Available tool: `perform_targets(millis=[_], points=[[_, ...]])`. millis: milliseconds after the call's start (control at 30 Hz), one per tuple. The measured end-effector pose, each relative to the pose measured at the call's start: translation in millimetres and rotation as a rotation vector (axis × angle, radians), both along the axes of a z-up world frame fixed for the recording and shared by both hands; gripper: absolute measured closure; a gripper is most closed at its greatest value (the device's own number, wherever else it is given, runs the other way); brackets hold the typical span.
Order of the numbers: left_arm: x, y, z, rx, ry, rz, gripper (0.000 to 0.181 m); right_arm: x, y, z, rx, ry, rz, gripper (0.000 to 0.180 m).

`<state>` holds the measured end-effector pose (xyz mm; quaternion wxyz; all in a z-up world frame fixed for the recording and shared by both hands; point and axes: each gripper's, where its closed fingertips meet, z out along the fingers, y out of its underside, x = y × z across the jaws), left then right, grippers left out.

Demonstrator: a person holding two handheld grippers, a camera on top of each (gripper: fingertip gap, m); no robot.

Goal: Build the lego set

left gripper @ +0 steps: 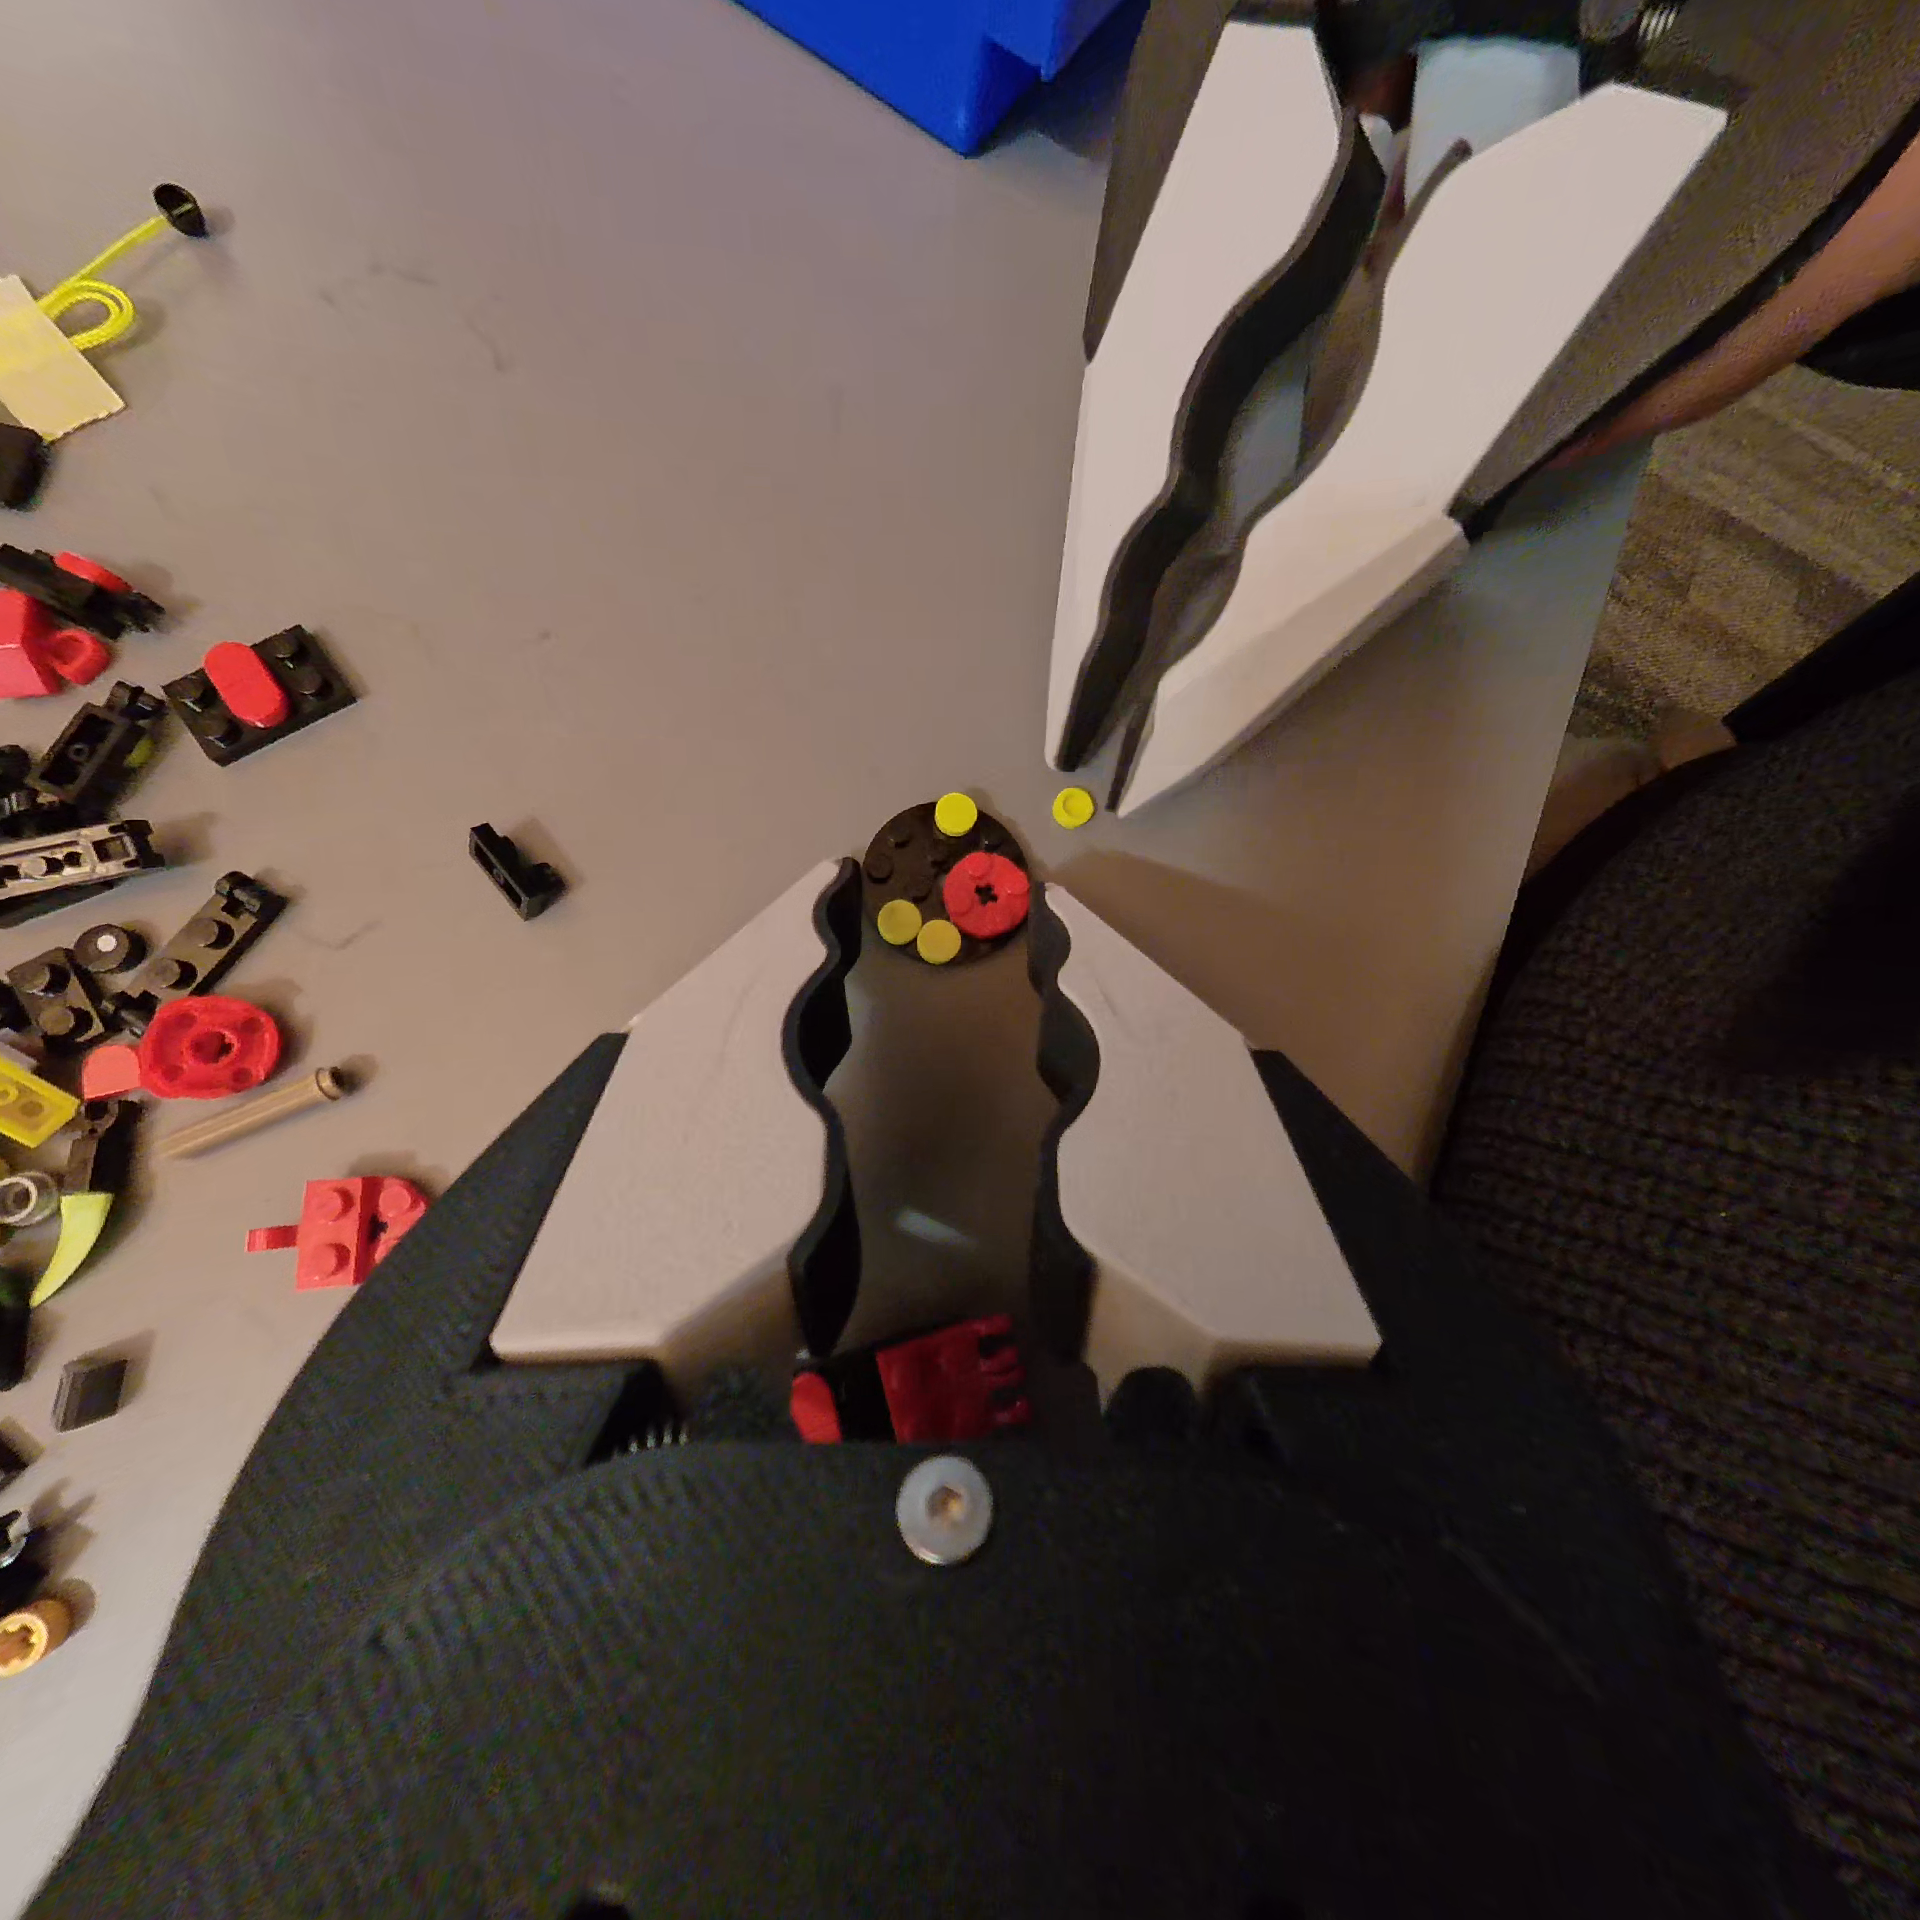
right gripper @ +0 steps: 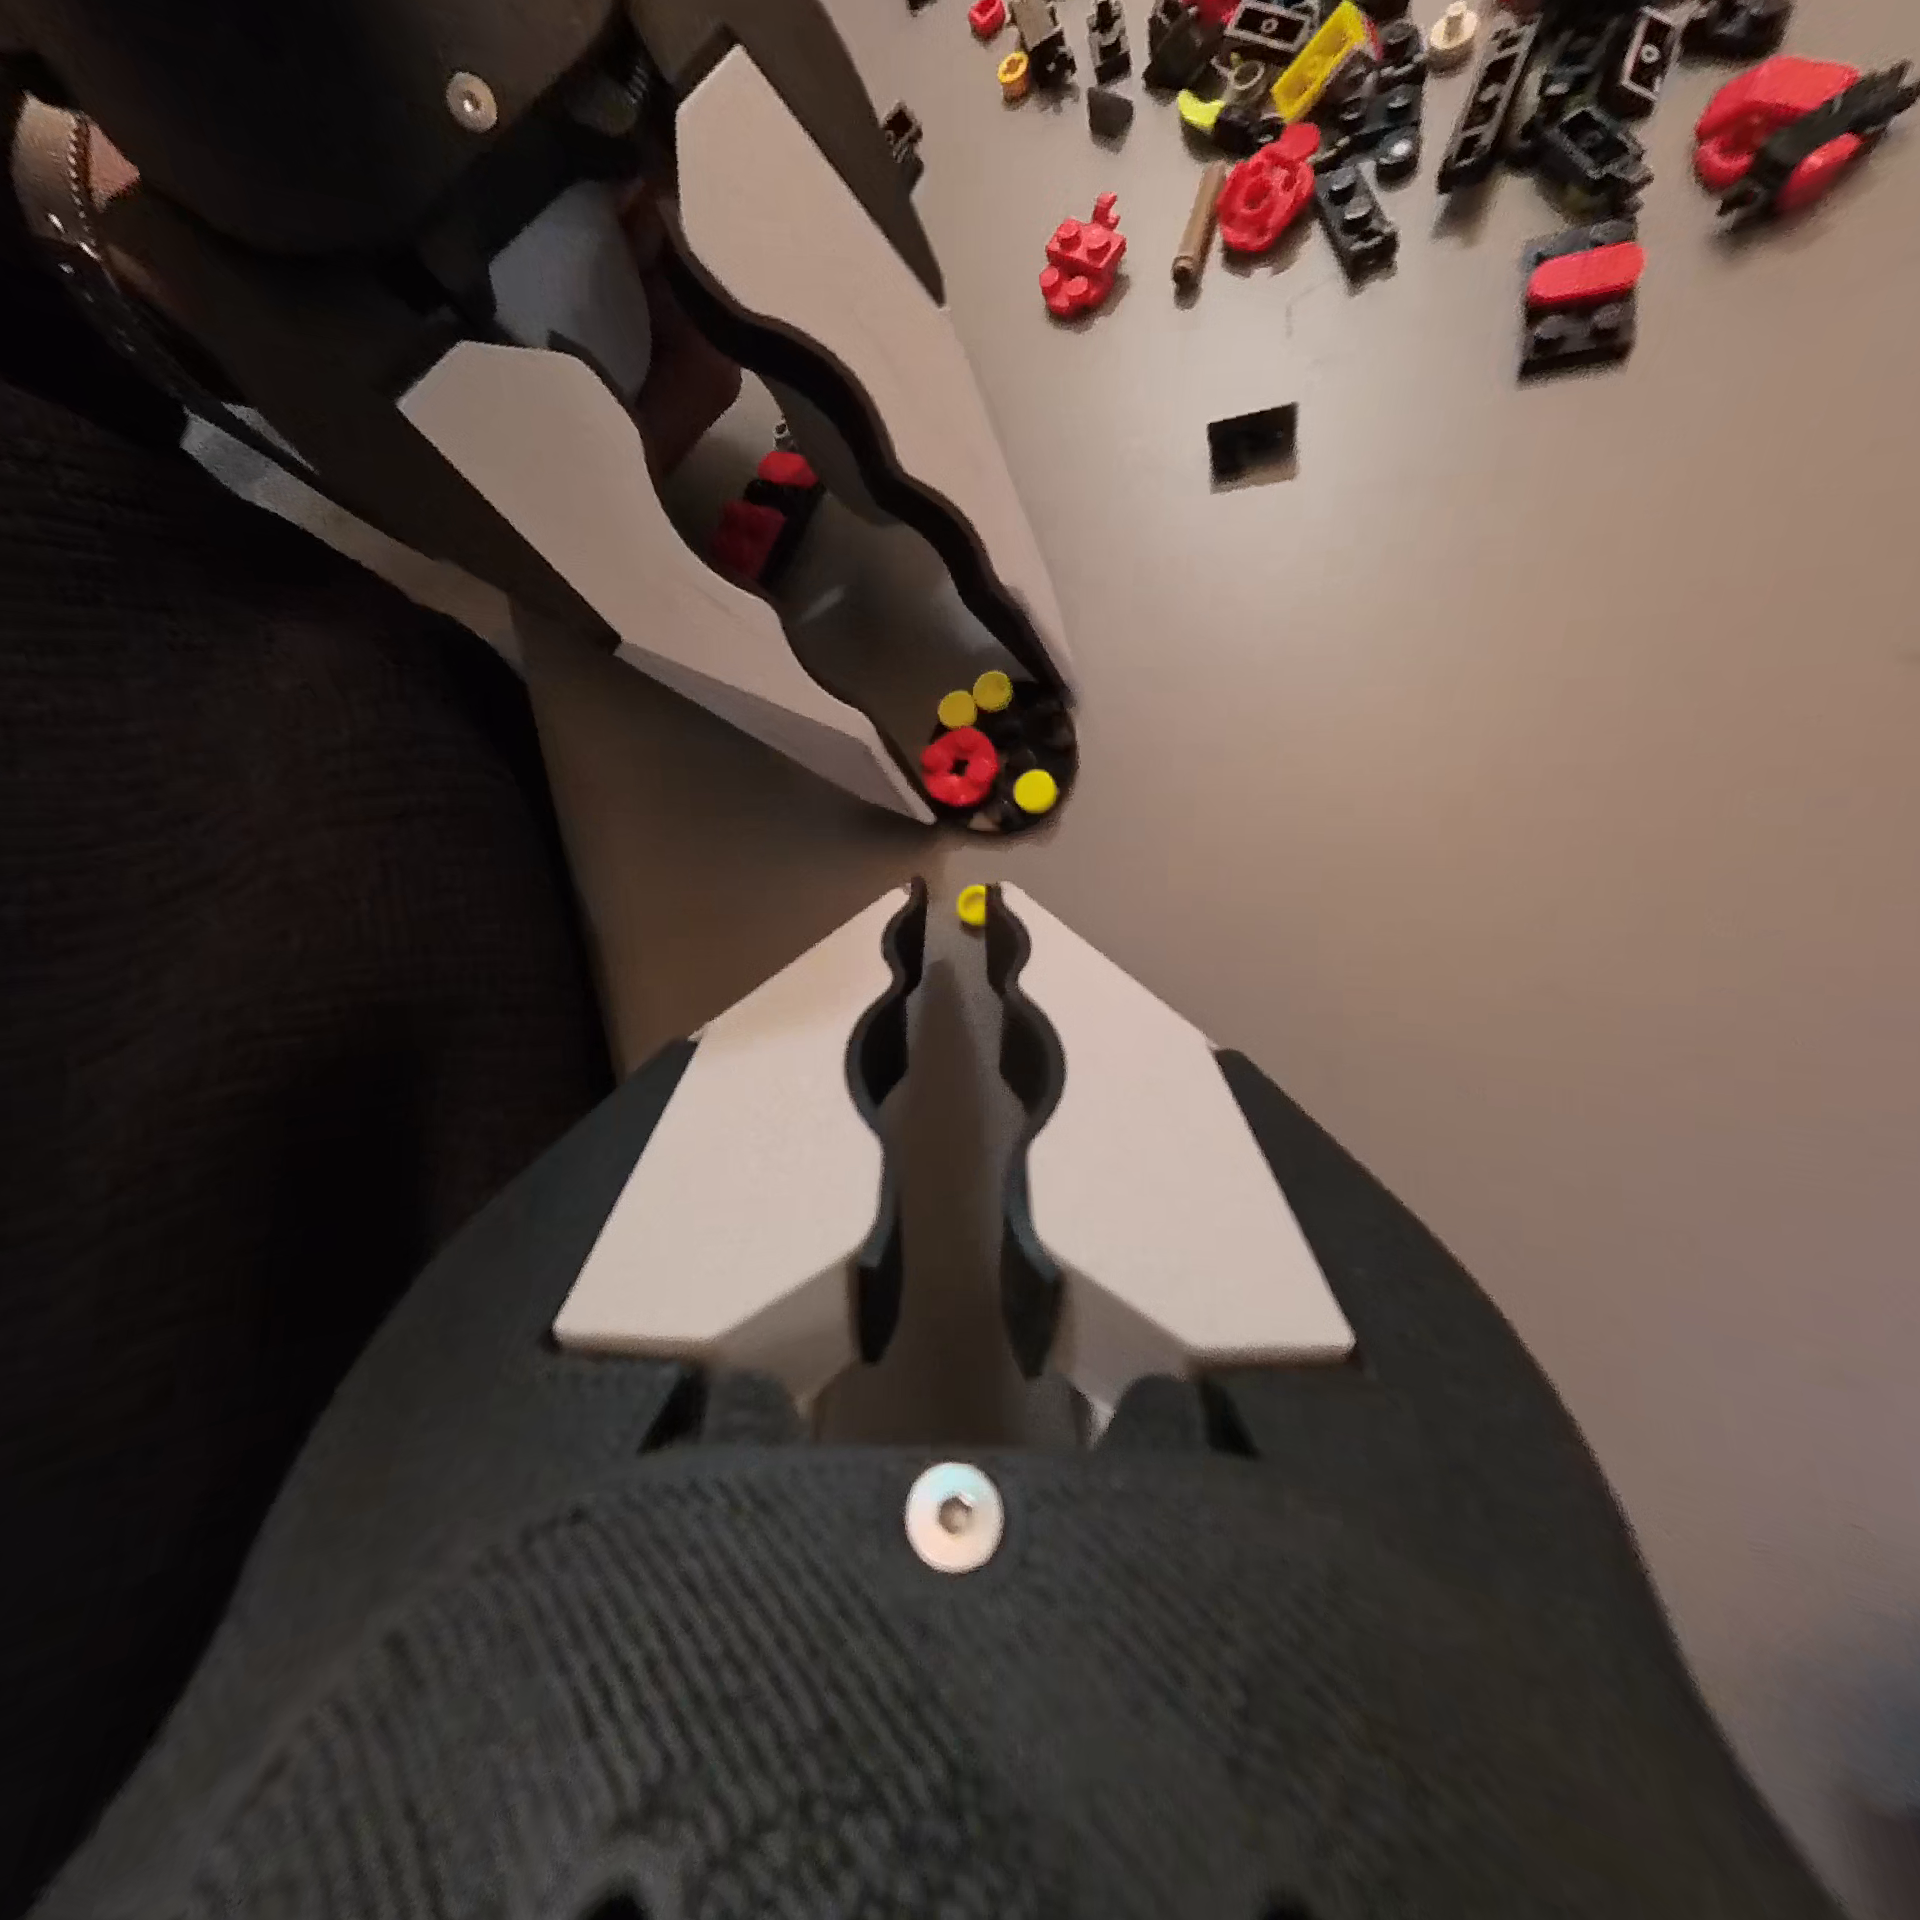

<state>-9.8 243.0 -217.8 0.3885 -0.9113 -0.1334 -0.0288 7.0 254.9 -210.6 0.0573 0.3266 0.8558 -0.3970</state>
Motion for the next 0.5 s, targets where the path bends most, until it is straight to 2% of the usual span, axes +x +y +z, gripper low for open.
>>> perform_targets(millis=[267, 400, 500], points=[[-1.8, -1.1, 5.7, 0.029, -0.02, 0.008, 0.14, 0.4, 0.6, -6.1, 0.066, 0.047, 0.024, 0.178], [-6.3, -1.5, 17.6, 0.1, -0.054, 0.03, 0.139, -0.9, -0.3, -3.3, 0.045, 0.054, 0.021, 0.165], [-8.2, -1.7, 21.2, 0.132, -0.099, 0.046, 0.139, 0.2, -3.3, -4.3, 0.07, 0.088, 0.046, 0.163]])
